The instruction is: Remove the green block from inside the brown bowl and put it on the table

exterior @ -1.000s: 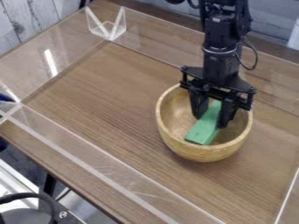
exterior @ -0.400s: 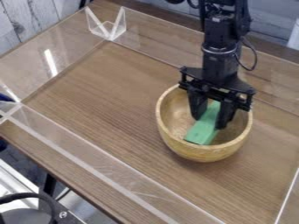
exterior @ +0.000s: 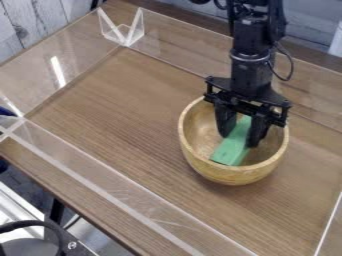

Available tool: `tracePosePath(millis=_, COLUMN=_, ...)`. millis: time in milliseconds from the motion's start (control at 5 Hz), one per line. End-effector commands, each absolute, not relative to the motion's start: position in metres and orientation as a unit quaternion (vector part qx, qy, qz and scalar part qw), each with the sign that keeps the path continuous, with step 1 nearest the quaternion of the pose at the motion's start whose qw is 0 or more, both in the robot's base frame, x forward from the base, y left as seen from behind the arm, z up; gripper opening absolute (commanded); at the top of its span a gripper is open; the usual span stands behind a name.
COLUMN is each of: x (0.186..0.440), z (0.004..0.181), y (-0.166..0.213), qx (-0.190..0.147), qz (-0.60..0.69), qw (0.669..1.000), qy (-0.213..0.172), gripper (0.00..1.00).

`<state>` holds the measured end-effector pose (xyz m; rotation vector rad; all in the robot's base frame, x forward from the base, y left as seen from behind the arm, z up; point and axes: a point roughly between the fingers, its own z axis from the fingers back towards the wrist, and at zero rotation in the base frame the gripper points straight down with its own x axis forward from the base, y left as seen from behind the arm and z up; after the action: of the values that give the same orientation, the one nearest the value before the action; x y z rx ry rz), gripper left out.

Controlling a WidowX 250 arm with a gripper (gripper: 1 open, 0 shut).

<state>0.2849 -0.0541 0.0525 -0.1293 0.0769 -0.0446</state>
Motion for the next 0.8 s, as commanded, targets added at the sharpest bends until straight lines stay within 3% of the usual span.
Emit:
tracePosePath(millis=0, x=0.2988, z=0.0849, y=-0.0531, qx=-0.07, qz=-0.022, qw=0.997, qy=-0.019, gripper=0.0)
tracePosePath(millis=600, x=0.2986, z=0.089, y=-0.0518, qx=-0.071, qz=-0.02, qw=0.997, qy=-0.019, gripper=0.0)
